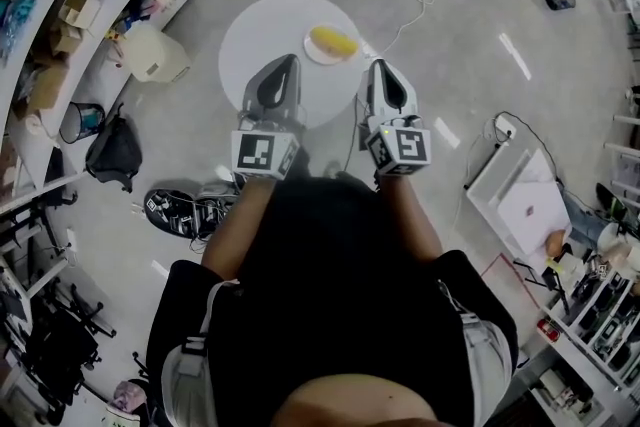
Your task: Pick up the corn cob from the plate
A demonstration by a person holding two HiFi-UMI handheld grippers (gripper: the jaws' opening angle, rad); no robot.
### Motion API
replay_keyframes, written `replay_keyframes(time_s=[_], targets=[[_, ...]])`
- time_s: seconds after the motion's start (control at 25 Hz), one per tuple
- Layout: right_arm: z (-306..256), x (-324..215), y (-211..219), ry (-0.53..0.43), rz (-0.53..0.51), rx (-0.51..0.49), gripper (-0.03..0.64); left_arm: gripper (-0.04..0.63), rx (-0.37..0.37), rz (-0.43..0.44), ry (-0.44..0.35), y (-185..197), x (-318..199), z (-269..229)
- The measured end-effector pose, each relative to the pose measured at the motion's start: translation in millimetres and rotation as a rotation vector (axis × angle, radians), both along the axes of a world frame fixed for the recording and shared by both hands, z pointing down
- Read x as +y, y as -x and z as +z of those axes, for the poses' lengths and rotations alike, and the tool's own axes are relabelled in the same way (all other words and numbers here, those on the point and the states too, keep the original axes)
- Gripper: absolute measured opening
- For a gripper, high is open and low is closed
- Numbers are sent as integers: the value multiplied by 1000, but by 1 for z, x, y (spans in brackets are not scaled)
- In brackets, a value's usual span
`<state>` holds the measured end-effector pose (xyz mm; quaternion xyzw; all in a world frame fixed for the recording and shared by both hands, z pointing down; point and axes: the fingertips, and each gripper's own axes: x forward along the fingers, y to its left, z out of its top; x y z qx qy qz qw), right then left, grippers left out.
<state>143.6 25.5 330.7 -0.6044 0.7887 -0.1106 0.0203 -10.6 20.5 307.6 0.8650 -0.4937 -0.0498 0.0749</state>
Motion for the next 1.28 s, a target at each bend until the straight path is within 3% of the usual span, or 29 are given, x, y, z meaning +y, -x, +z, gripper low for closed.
replay_keyframes(time_s=[0.32,0.56,0.76,1.28], targets=[[16,-28,17,28,44,-7,9,0,-6,81,-18,12,-37,11],[30,-42,19,55,35,14,8,0,17,92,41,14,-53,24],[36,-63,8,81,33,5,9,0,13,75,49,4,-71,29],[71,-119,3,136,-94,18,9,0,-9,12,94,-13,-119,43]])
